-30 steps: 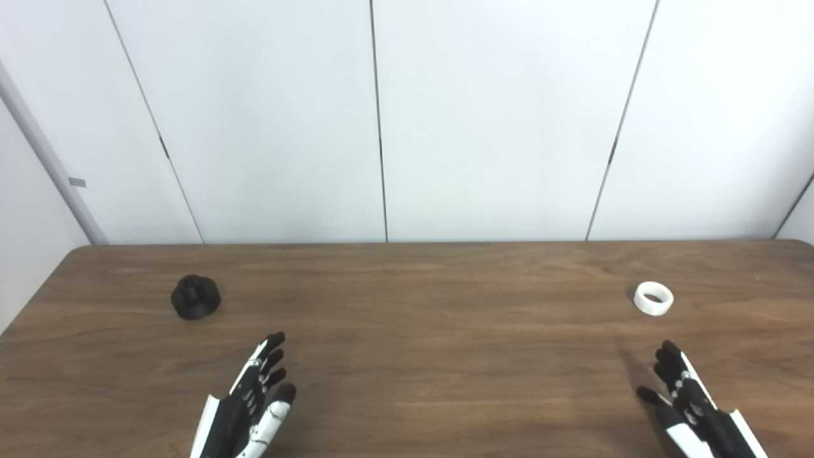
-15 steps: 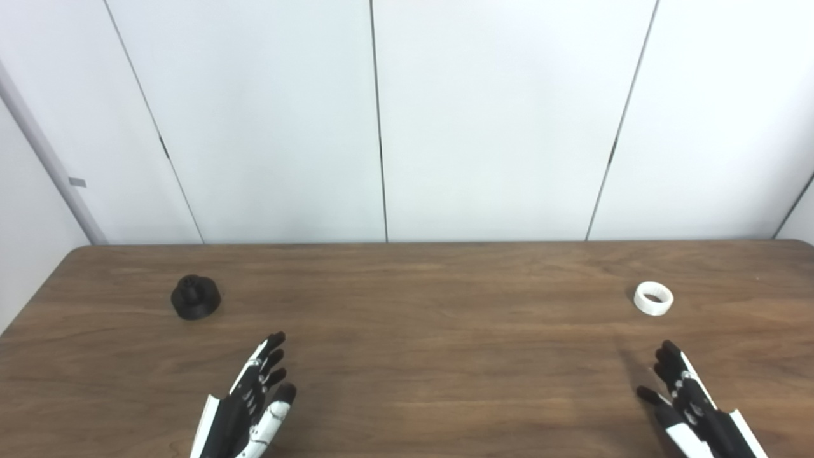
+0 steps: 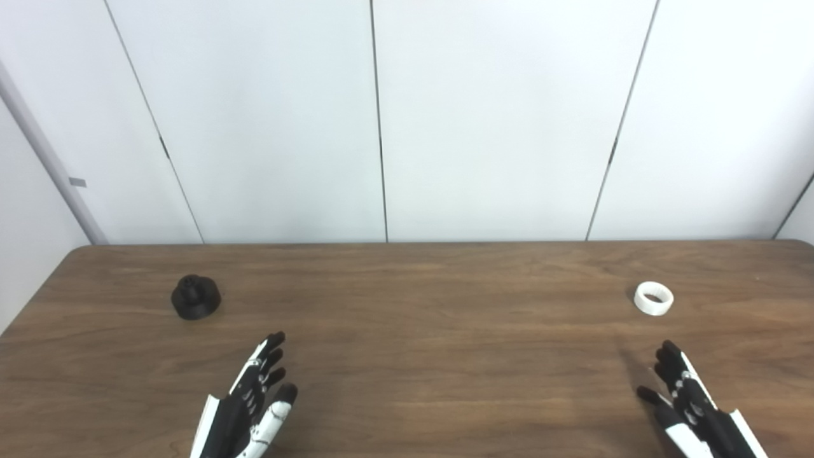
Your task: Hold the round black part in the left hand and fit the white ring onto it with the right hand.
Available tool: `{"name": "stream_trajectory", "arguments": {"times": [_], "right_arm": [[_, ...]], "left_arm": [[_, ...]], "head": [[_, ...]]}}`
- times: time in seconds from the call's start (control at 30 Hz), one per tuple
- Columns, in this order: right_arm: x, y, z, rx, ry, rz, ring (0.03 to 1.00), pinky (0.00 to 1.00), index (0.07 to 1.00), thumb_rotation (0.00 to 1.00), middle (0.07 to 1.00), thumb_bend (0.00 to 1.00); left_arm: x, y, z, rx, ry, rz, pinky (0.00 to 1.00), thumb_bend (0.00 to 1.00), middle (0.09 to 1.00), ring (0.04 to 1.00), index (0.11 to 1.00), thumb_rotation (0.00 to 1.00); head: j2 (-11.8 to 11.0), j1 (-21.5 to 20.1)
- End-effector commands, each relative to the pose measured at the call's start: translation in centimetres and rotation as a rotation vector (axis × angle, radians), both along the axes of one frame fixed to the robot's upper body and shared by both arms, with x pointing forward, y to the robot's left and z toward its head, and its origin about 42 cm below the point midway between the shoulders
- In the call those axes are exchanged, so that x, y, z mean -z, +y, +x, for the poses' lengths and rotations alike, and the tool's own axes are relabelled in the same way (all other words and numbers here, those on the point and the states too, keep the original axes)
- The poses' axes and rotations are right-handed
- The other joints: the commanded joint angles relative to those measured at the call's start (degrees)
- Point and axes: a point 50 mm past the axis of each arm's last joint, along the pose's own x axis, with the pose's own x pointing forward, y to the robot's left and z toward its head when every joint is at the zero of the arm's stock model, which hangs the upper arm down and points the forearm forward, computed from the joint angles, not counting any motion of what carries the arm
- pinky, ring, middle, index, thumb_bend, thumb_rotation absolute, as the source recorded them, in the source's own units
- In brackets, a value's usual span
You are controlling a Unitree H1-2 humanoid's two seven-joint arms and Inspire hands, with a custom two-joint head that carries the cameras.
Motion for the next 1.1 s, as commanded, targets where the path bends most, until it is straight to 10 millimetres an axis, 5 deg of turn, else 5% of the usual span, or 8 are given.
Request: {"name": "stream_trajectory", "arguments": {"times": [0.0,0.23,0.63,0.93,1.07], "right_arm": [[-0.1,-0.3,0.1,-0.010,-0.004,-0.007,1.000,0.90,1.000,0.64,1.000,0.60],[0.0,-0.6,0.4,-0.006,-0.002,-0.010,1.000,0.89,1.000,0.66,1.000,0.60],[0.2,-0.9,0.8,-0.008,-0.010,-0.007,1.000,0.92,1.000,0.65,1.000,0.55],[0.2,-0.6,0.9,-0.006,-0.003,-0.004,1.000,0.94,1.000,0.67,1.000,0.55],[0.1,-0.6,0.9,0.000,0.004,0.004,1.000,0.95,1.000,0.66,1.000,0.53]], "left_arm": [[0.3,-0.1,-0.7,-0.019,-0.005,0.001,0.89,0.65,1.000,0.966,0.935,0.64],[-1.9,0.7,-0.4,-0.098,-0.143,0.076,0.89,0.67,0.992,0.965,0.916,0.59],[-9.0,5.1,0.2,-0.345,-0.452,0.406,0.96,0.73,1.000,0.999,0.895,0.56],[-12.3,10.1,1.8,-0.487,-0.305,0.457,1.00,0.93,1.000,1.000,0.817,0.59],[-13.2,11.9,2.8,-0.540,-0.264,0.518,1.00,0.96,1.000,1.000,0.825,0.51]], "head": [[0.0,0.4],[-0.8,1.9],[-2.3,5.8],[-3.1,7.4],[-3.4,8.2]]}}
